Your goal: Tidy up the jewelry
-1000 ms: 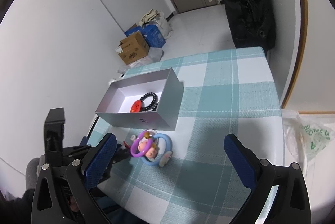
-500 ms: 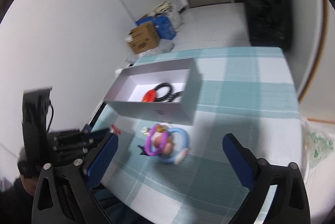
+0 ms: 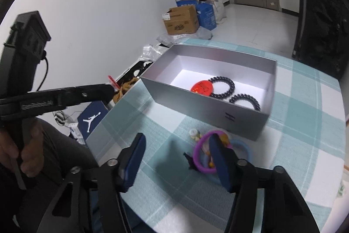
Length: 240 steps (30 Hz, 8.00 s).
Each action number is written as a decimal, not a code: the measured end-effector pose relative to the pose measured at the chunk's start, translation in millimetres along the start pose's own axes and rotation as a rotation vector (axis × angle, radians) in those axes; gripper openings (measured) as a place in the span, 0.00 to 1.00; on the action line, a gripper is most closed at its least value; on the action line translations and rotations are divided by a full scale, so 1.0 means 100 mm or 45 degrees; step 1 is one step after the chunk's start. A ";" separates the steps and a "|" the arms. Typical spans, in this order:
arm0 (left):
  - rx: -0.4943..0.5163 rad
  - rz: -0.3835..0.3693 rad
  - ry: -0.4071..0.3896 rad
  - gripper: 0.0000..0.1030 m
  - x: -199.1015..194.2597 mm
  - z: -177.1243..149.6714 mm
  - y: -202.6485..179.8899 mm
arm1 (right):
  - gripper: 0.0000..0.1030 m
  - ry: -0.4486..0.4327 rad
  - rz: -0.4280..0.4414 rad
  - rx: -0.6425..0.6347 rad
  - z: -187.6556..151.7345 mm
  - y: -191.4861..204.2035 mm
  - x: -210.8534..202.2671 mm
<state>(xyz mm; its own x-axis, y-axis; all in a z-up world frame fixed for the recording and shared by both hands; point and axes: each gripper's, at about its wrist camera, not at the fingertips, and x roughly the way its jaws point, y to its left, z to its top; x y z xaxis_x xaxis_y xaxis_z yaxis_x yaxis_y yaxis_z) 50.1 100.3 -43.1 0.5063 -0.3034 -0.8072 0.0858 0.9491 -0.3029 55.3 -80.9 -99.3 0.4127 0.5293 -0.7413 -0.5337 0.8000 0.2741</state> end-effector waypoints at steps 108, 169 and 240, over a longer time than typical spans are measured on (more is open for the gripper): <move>-0.011 -0.163 0.021 0.14 0.65 0.53 -0.48 | 0.11 -0.129 0.102 0.418 0.58 -0.97 -0.03; 0.253 -0.194 0.215 0.72 0.68 -0.23 -0.83 | 0.96 -0.320 -0.068 0.503 0.05 -1.09 -0.88; -0.012 -0.308 -0.110 0.47 -0.10 0.07 -0.36 | 0.84 -0.034 -0.148 0.205 -0.21 -0.57 -0.37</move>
<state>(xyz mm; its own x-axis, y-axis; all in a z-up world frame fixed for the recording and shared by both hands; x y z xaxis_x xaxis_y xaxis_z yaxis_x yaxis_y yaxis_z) 48.1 69.7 -20.6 0.5433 -0.5131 -0.6645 0.2060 0.8488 -0.4870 55.2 -152.1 -100.3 0.4856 0.4362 -0.7576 -0.3571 0.8900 0.2835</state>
